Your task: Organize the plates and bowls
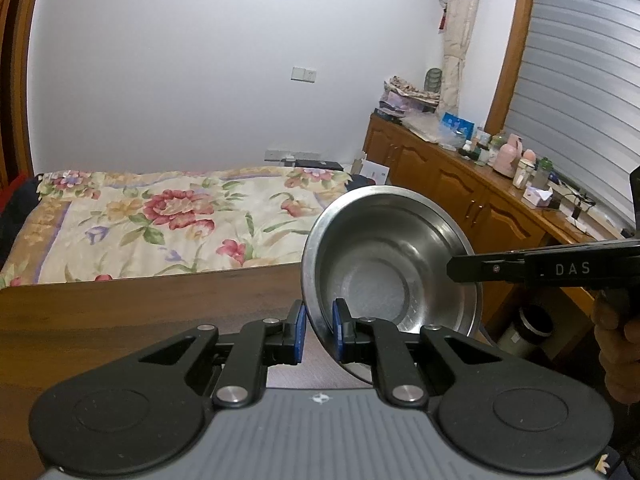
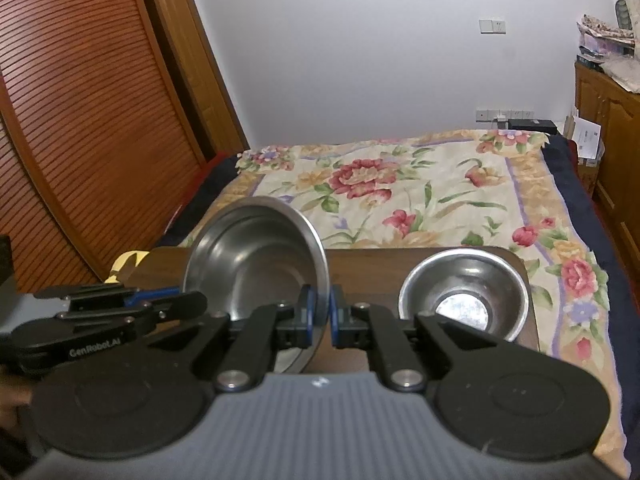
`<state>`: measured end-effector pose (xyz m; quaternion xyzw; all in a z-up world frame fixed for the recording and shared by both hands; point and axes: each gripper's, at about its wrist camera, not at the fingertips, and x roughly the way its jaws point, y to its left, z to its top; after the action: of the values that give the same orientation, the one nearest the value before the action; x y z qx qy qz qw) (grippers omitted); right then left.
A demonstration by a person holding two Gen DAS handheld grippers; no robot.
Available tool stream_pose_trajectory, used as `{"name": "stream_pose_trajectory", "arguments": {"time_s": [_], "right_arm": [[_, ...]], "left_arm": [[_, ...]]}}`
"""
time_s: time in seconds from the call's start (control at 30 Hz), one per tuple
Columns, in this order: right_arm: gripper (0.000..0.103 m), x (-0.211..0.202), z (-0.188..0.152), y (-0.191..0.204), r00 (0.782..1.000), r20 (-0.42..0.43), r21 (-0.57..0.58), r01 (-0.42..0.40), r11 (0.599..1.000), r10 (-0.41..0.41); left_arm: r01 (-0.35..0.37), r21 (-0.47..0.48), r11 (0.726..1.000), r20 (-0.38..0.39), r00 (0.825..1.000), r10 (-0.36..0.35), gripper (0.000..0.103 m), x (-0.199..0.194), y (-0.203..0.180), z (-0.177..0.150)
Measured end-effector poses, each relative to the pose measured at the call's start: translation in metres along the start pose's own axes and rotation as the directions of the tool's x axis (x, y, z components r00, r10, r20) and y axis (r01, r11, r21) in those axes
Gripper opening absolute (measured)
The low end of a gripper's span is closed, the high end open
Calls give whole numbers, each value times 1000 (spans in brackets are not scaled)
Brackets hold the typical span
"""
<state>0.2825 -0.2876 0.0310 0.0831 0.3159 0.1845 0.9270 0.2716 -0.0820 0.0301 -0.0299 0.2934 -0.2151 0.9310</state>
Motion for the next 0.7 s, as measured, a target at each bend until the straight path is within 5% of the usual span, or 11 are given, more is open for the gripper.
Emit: {"name": "stream_pose_trajectory", "arguments": {"time_s": [0.7], "right_arm": [[10,-43,-58,14,1000,-15,23,16,1000,-16]], "left_arm": [[50,41,998,-24,999,-49,15,-54,-25,-56]]}}
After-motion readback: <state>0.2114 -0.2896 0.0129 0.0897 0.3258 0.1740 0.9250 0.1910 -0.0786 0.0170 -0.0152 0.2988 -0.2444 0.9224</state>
